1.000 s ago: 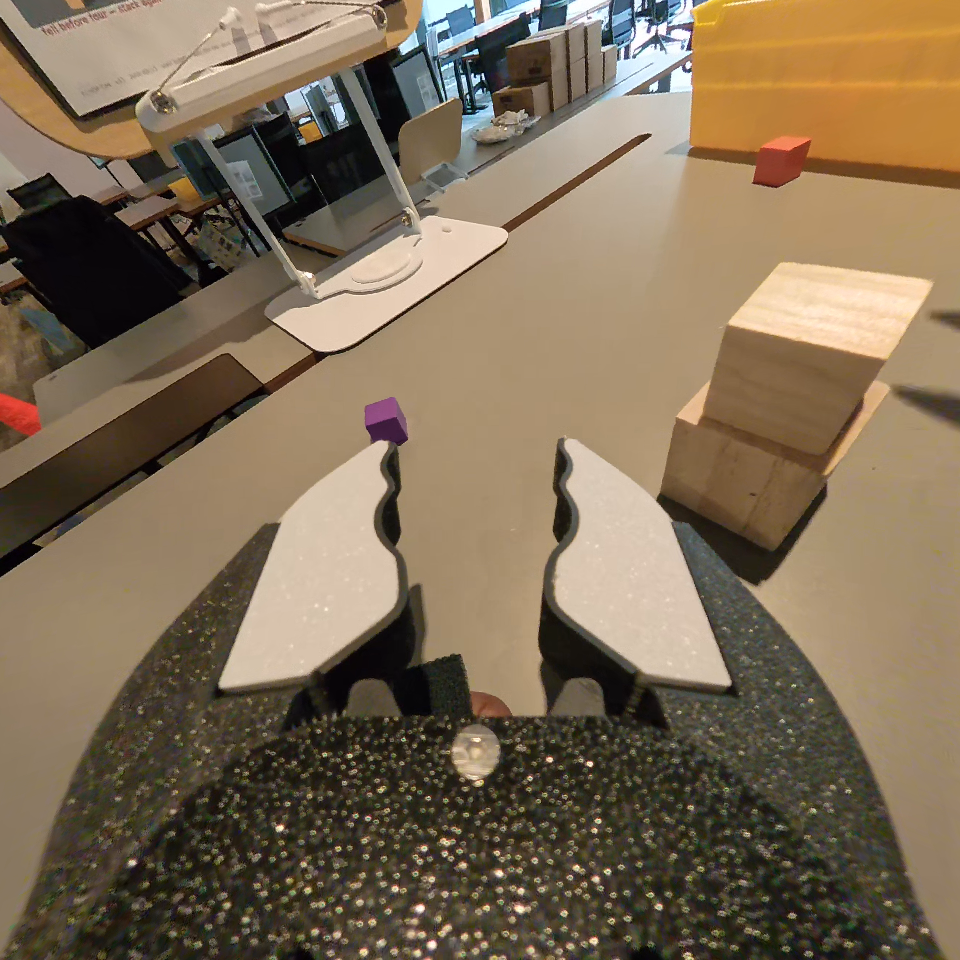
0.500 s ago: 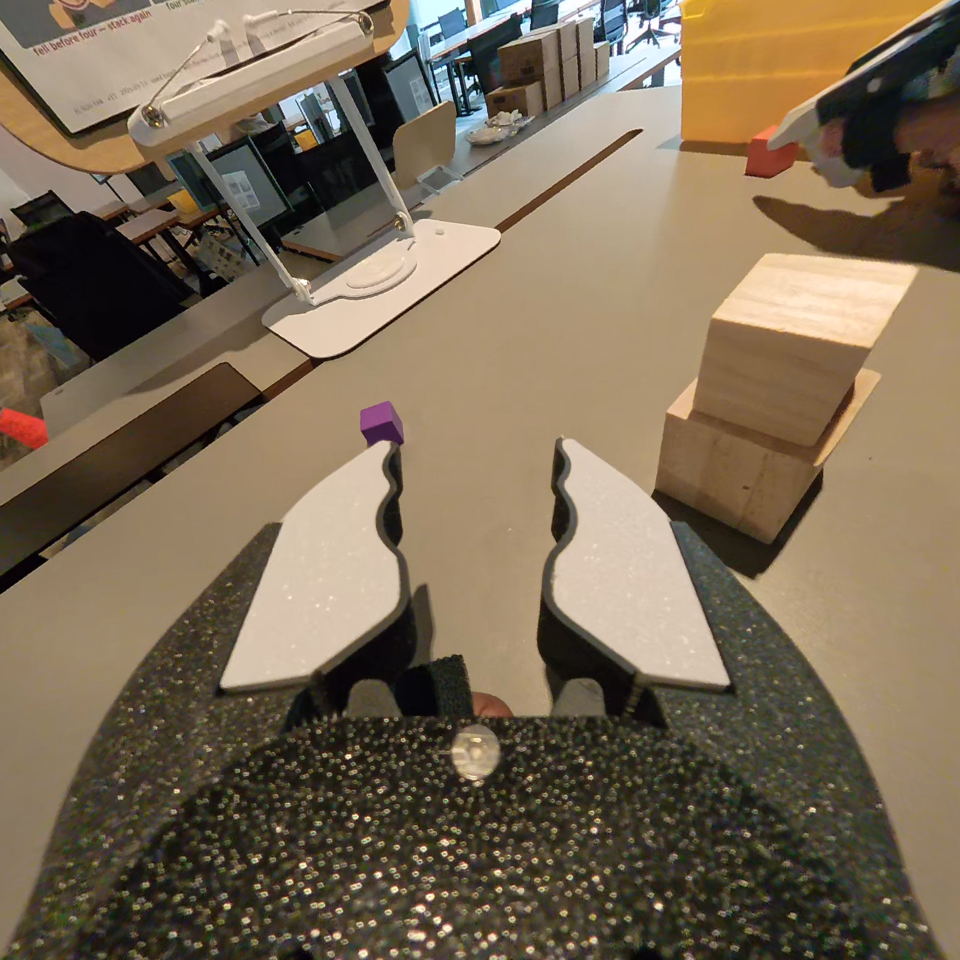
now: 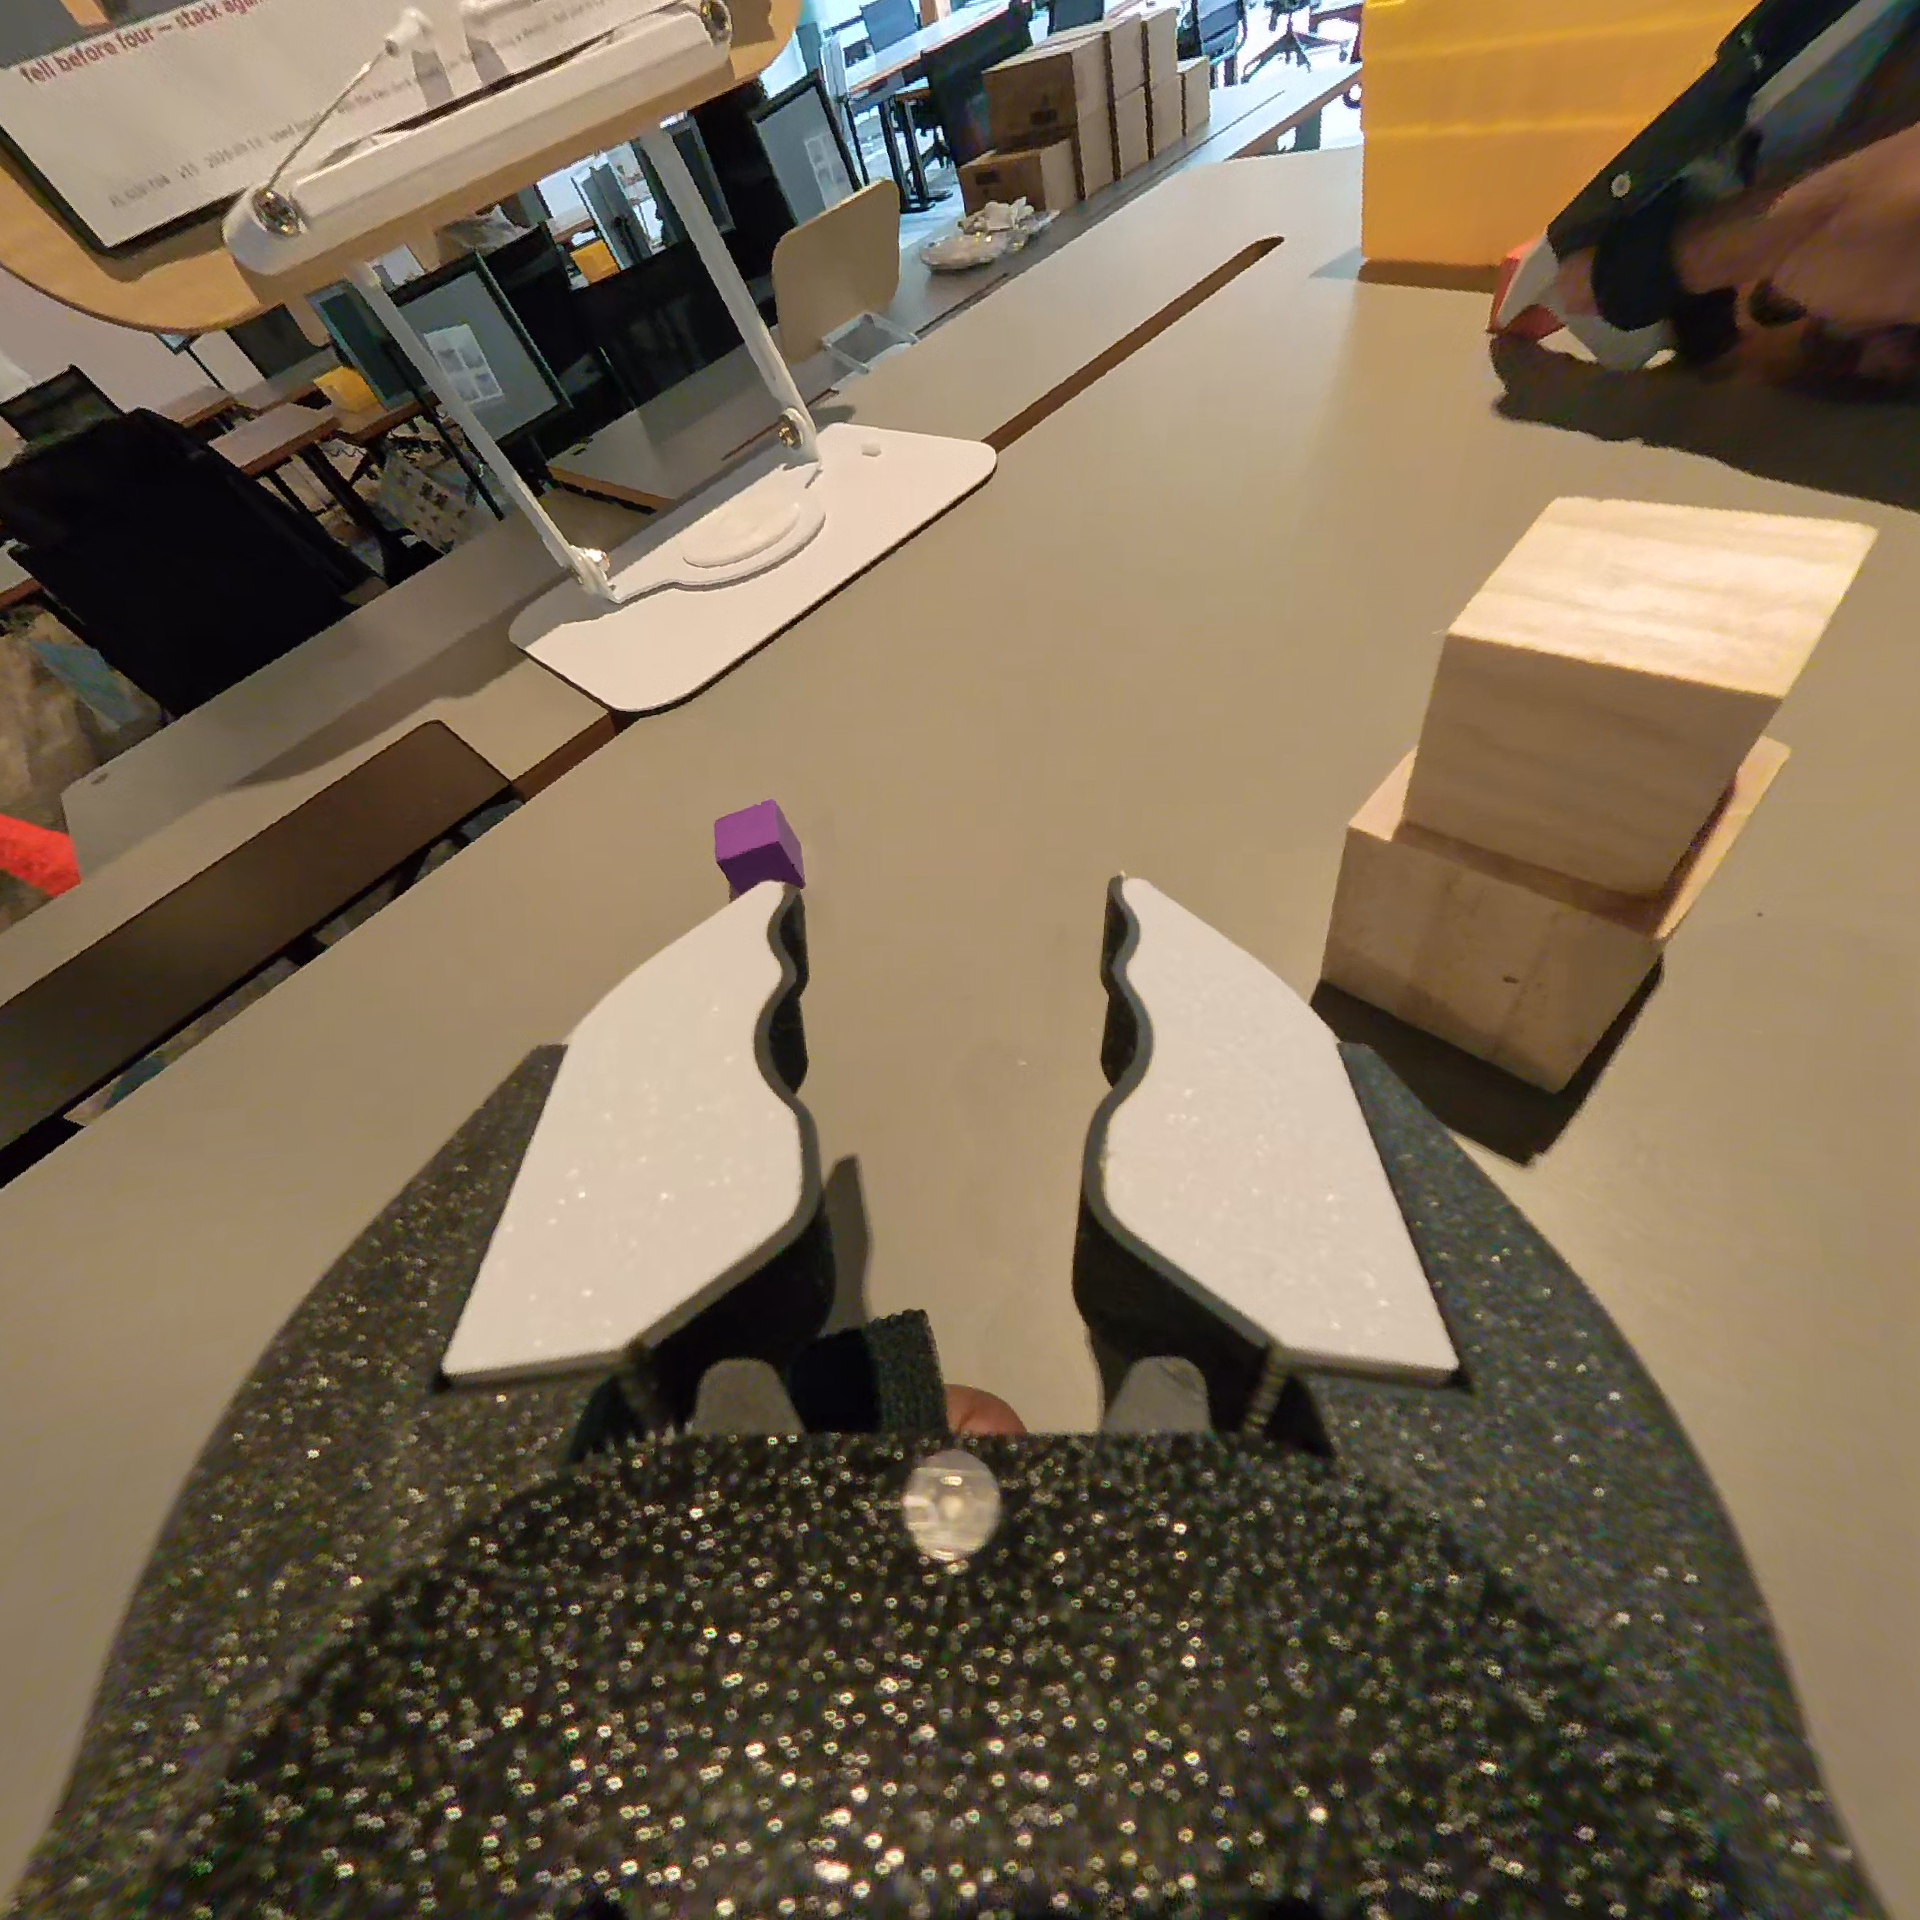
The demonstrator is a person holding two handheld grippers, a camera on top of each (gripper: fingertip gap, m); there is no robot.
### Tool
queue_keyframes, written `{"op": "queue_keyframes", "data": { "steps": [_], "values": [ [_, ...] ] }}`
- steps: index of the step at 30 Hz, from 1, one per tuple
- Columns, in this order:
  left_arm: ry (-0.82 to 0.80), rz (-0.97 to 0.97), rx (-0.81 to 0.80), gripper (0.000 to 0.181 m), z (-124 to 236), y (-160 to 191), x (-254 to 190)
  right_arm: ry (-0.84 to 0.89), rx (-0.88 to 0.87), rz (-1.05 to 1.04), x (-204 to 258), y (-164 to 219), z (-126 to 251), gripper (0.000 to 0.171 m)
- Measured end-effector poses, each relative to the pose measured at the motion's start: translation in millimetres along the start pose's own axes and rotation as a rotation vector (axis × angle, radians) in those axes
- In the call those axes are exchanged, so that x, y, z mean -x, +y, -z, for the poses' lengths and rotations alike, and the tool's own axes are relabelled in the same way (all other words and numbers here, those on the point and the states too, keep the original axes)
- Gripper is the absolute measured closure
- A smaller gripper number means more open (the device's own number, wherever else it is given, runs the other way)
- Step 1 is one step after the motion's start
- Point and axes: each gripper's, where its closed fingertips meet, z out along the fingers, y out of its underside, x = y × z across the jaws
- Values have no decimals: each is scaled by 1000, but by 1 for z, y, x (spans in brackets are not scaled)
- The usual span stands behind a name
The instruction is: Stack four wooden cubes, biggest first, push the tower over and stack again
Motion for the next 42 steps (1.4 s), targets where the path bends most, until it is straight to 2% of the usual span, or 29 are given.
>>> {"op": "queue_keyframes", "data": {
  "steps": [8,11,14,18,21,23,25,29,42],
  "values": [
    [4,0,5,127,-1,1,1,-82,-247,49,15,-17,31,142],
    [8,-13,14,127,-2,2,-1,-217,-281,37,36,-15,47,142],
    [13,-31,17,127,-3,2,-3,-518,-389,100,88,-22,96,142],
    [19,-41,27,127,-4,3,-4,-1006,-554,447,172,-21,199,142],
    [22,-43,21,127,-4,2,-5,-1304,-589,661,206,-8,265,142],
    [24,-38,14,128,-3,2,-4,-1451,-565,763,220,1,291,142],
    [24,-31,8,127,-2,1,-4,-1518,-508,862,232,12,298,143],
    [32,-34,-7,128,-1,-1,-5,-1547,-408,999,247,30,290,143],
    [52,-69,22,128,-4,3,-10,-1544,-287,1098,255,44,265,142]
  ]
}}
